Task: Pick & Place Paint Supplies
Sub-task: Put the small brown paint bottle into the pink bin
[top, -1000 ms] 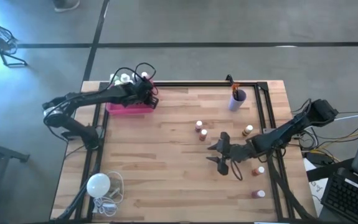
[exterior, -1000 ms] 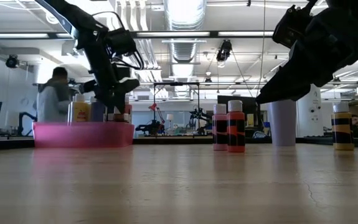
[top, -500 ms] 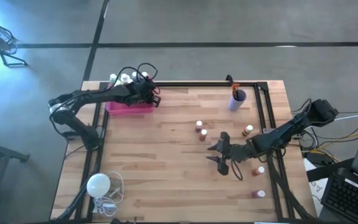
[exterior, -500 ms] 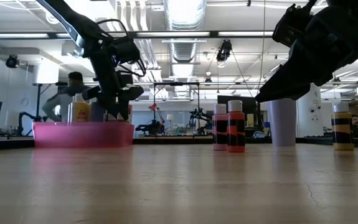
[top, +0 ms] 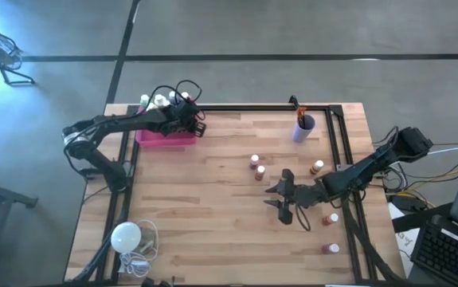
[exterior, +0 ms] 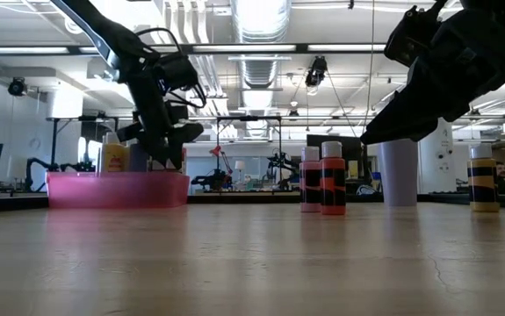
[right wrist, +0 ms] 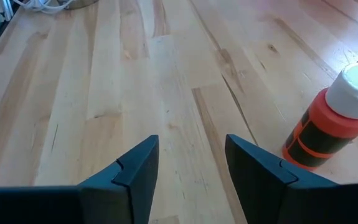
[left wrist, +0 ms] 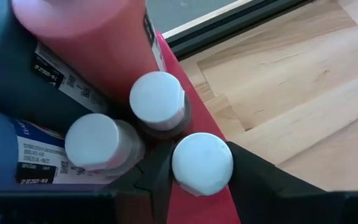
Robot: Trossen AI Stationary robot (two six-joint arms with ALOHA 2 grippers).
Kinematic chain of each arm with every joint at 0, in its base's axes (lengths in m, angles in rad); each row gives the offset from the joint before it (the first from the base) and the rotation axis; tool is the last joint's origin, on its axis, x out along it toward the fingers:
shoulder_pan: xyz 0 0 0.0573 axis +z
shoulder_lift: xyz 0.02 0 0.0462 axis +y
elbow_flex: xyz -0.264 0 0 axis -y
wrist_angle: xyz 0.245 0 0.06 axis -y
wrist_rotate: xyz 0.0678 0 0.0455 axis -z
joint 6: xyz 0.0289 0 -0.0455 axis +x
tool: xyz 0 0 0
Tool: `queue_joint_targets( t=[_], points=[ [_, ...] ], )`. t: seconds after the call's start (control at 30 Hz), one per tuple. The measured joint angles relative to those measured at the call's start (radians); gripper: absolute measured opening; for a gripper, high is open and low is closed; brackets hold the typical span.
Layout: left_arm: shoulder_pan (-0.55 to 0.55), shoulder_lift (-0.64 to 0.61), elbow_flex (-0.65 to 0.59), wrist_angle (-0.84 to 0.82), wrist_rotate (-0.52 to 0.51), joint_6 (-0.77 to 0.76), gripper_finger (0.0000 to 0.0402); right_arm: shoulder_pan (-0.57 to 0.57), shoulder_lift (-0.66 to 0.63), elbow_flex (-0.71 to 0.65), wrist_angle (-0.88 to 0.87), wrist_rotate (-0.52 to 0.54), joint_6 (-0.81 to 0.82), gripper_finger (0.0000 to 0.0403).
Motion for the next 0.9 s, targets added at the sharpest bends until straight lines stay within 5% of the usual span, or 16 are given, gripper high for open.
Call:
queue_joint_targets(
  t=[0.47,0.9],
  points=[
    [0.010,0.001,-0.001,0.016,-0.033,0.040,0.0160,0.000,0.000,0.000,0.000,0.000,0.000,0.0206],
    [0.010,-0.020,0.004,0.027,-0.007,0.054,0.0199,0.000,0.000,0.000,0.000,0.000,0.000,0.0180]
  ],
)
